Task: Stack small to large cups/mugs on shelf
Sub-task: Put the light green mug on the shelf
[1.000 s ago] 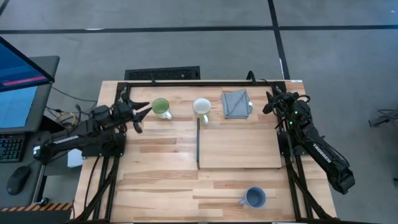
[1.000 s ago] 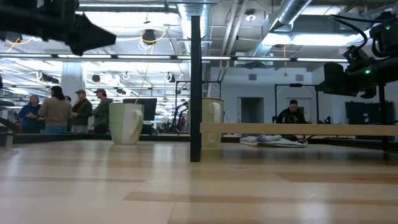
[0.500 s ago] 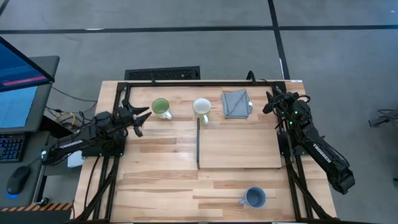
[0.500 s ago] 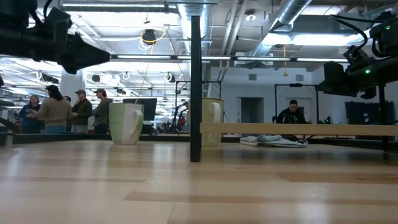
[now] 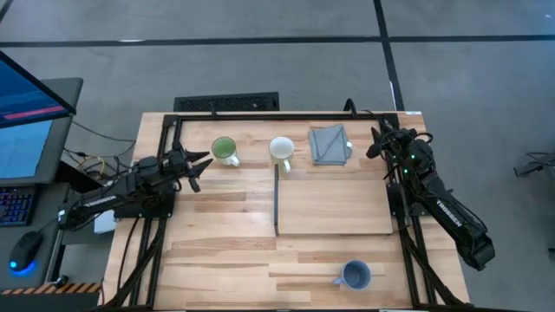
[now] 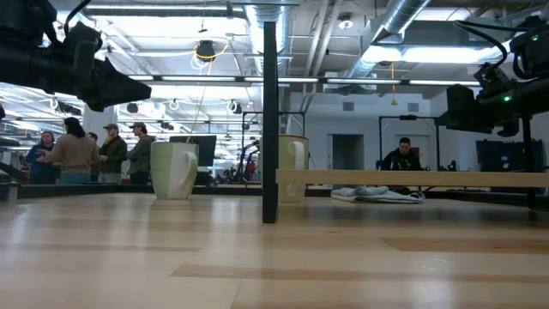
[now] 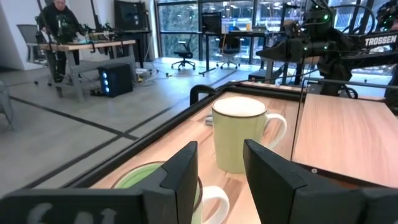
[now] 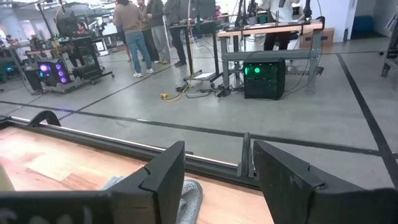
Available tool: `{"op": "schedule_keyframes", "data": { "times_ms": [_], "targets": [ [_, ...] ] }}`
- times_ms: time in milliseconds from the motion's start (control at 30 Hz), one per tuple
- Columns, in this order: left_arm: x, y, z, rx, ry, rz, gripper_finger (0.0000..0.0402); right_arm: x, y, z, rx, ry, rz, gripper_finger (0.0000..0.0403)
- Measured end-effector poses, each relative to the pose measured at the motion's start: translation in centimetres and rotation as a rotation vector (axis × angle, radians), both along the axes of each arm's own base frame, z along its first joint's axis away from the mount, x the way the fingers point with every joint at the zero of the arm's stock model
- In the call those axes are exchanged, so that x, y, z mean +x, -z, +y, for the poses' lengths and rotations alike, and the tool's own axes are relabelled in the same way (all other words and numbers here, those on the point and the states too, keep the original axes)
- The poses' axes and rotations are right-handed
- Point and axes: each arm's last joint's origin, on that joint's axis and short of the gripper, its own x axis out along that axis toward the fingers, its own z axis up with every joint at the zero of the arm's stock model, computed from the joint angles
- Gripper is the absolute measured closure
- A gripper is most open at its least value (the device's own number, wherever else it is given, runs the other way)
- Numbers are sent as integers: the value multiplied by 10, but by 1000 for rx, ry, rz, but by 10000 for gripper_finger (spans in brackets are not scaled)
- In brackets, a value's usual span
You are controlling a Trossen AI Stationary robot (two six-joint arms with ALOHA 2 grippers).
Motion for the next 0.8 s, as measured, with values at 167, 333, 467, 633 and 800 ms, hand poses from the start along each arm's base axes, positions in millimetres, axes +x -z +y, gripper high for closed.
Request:
{"op": "schedule_keyframes", "data": {
  "times_ms": [167, 333, 467, 633, 800],
  "targets": [
    [0, 2, 0, -3, 0, 22, 280, 0, 0, 0, 7, 2, -13, 191],
    [0, 2, 0, 1, 0, 35, 280, 0, 0, 0, 17, -10, -38, 191],
    [0, 2, 0, 5, 1, 40, 280, 2, -11, 3, -16, -95, -38, 191],
    [0, 3, 0, 4, 7, 42, 280, 4, -35, 8, -93, -162, -49, 191],
    [0, 3, 0, 4, 8, 44, 280, 5, -65, 17, -165, -218, -94, 191]
  ]
}}
